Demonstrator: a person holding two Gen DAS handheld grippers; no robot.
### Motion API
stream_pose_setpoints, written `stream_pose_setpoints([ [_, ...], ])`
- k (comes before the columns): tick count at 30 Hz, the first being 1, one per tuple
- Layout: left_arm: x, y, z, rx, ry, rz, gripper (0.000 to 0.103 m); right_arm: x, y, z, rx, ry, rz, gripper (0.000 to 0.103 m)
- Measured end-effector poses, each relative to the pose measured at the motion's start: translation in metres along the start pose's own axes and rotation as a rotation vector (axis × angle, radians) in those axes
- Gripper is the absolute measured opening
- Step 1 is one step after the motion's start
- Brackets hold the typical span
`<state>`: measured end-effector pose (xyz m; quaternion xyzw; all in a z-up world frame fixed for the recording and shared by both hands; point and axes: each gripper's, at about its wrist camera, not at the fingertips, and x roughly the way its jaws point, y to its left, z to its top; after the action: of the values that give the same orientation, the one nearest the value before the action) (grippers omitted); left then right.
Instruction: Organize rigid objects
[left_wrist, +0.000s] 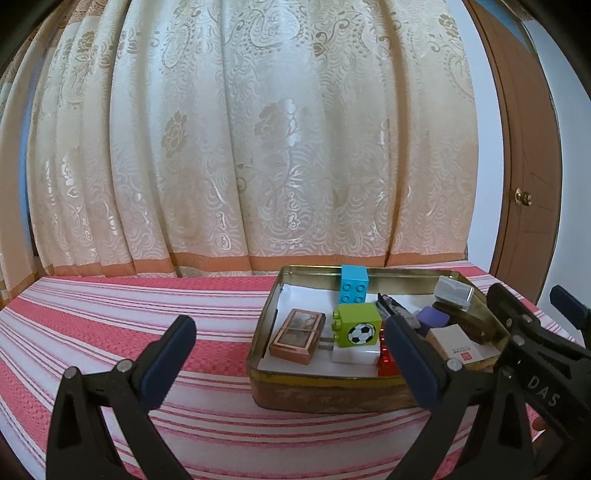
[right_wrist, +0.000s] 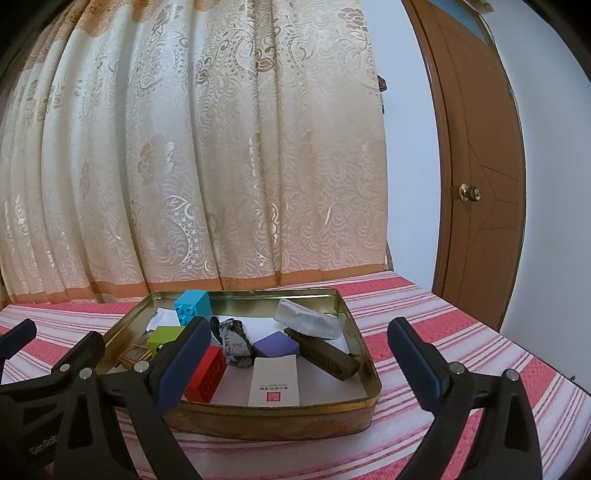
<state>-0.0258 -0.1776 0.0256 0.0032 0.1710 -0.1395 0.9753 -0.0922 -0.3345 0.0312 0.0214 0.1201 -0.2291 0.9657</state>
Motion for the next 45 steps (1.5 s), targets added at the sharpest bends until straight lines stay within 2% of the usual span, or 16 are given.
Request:
stream_pose_setpoints([
  [18,-0.0011,0.0,-0.0012,-0.002,0.001,0.081,0.103,-0.0001,-0.0003,0.0,0.004,0.001,-0.001,0.098],
  [31,-0.0024,-0.0044,0.0004,0.019,-0.001,0.087,0.103,-0.0006,-0.004,0.0004,0.02,0.001,-0.001,0.098],
  [38,-0.0027,-0.0055,0.0002,0.028,-0.001,0.038,0.103,0.0001,-0.0055,0.0005,0.021,0.003,-0.002,0.098],
  [45,-0.0022,-0.0057,0.0007,0.025,-0.002,0.031,0.103,0.0006,-0.0047,0.0006,0.017,0.004,0.0,0.098],
])
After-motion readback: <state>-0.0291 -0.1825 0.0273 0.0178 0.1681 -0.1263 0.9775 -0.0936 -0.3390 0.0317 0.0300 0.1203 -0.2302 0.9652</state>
